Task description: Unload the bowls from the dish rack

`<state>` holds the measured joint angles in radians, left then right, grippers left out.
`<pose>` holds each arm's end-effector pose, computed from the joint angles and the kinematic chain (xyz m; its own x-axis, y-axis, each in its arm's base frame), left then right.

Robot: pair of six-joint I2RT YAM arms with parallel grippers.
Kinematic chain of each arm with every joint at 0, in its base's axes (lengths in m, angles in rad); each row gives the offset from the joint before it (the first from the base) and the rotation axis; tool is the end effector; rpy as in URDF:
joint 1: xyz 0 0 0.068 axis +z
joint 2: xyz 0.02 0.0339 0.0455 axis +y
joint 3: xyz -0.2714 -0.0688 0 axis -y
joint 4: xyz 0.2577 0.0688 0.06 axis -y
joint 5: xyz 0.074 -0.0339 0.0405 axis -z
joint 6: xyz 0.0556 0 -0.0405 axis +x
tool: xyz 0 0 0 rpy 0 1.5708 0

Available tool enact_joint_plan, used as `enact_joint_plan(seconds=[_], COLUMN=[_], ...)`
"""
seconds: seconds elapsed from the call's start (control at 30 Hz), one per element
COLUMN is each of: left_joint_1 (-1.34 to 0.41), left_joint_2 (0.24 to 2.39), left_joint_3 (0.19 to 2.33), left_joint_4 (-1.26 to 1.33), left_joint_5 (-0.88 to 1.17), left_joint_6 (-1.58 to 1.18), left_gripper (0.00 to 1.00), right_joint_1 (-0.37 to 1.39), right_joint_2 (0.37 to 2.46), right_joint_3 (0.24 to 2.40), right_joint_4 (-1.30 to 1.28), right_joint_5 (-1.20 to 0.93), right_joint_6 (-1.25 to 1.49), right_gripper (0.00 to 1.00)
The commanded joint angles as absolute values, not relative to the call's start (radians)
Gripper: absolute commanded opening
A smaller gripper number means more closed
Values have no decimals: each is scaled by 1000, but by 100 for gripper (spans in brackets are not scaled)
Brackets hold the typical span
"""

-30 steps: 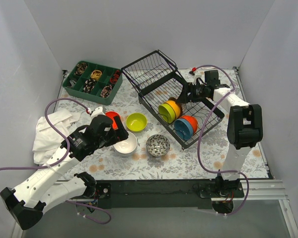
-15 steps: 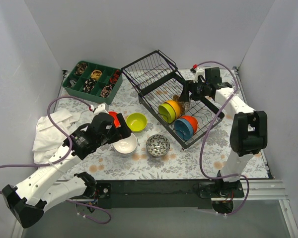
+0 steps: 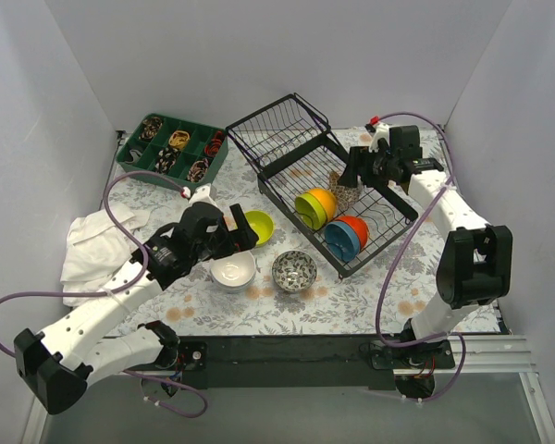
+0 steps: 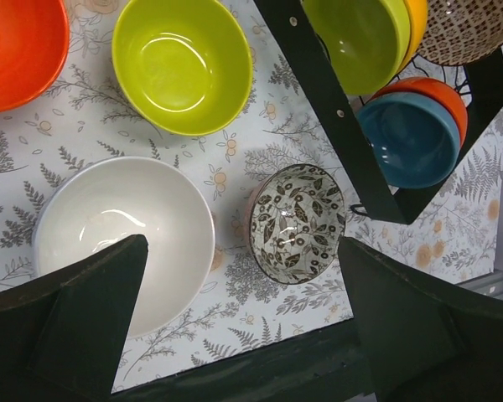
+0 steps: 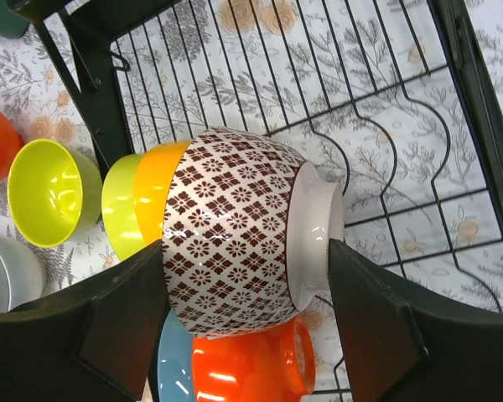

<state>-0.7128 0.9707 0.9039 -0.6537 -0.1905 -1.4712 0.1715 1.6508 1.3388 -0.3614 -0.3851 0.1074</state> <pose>0.1767 -0.1388 0.2953 -0.5815 -0.7889 -0.1990 -0.4435 0.5124 -0.7353 0.3940 0.0894 0.2837 -0.6589 -0.0133 -0.7521 -0.3791 0.8695 0.3167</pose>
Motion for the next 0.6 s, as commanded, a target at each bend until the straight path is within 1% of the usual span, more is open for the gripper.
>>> enact_joint_plan(seconds=[0.0,0.33,0.57], left_joint_1=[-707,-709,-709], left_joint_2=[979,1038,1075], left_joint_3=[922,927,920], left_joint_4=[-562,-448,-295], left_joint_5=[-155,-111,-54], left_joint_6=[-1447,-1445,-1443], left_gripper=[98,98,98], right_joint_1=[167,150,149], right_joint_2=[1551,1439,1346], right_joint_3=[1306,1253,1204], right_joint_4=[-285,-262,-232], right_joint_5=[-358,-302,-441], right_joint_6=[182,238,339], right_gripper=[4,3,2])
